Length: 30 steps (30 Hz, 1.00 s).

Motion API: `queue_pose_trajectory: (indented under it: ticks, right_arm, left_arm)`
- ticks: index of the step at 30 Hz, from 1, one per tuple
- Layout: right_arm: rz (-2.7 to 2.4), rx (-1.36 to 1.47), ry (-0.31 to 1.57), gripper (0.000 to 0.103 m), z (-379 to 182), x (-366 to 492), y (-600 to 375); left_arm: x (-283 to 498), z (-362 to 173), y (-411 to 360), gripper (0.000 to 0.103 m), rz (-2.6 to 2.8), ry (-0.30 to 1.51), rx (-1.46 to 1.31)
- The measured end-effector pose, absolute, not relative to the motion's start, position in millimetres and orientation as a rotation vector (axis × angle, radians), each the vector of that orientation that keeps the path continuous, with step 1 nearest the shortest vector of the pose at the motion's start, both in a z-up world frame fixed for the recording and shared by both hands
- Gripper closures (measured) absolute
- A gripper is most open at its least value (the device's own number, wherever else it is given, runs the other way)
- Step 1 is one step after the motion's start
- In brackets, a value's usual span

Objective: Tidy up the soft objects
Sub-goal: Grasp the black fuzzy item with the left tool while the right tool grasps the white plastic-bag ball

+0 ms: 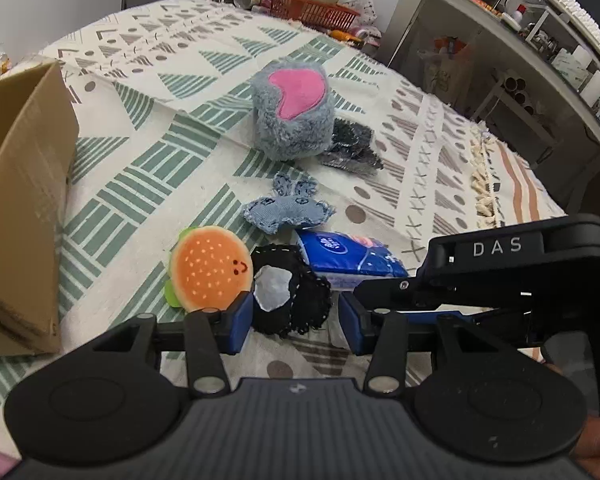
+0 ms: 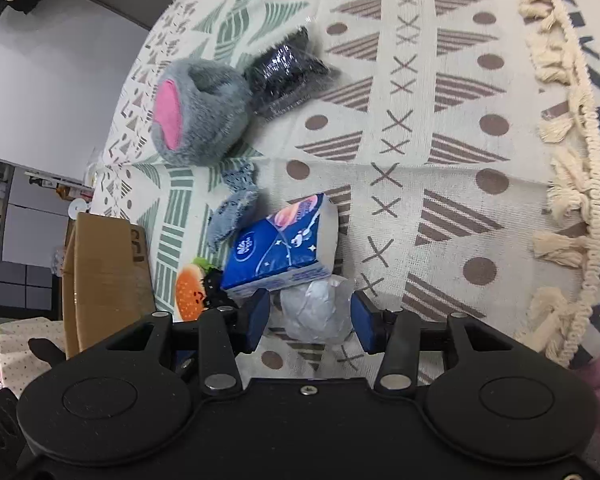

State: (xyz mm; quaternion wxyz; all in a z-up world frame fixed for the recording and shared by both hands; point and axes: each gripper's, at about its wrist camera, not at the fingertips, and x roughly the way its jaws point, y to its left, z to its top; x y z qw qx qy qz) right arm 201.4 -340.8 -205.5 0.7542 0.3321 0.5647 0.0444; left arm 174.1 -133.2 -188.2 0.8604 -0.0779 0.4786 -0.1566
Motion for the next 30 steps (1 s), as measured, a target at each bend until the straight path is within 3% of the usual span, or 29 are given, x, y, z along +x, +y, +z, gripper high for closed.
queue_pose_trajectory:
  ticks: [7, 14, 30]
  right_arm:
    - [0.111, 0.728, 1.282, 0.053, -220.1, 213.5, -338.3]
    - [0.116, 0.685, 1.28, 0.058, -217.0, 211.4, -331.9]
    - [0.07, 0.639, 1.169, 0.059, -163.6, 177.6, -331.2]
  left_arm:
    - [184.3, -198.4, -137.5, 0.062, -0.316, 1.028, -0.144]
    - [184.1, -195.7, -131.5, 0.081, -0.308, 1.022, -0.179]
    - [152.4, -140.2, -112.5, 0.082, -0.319, 0.921, -0.204]
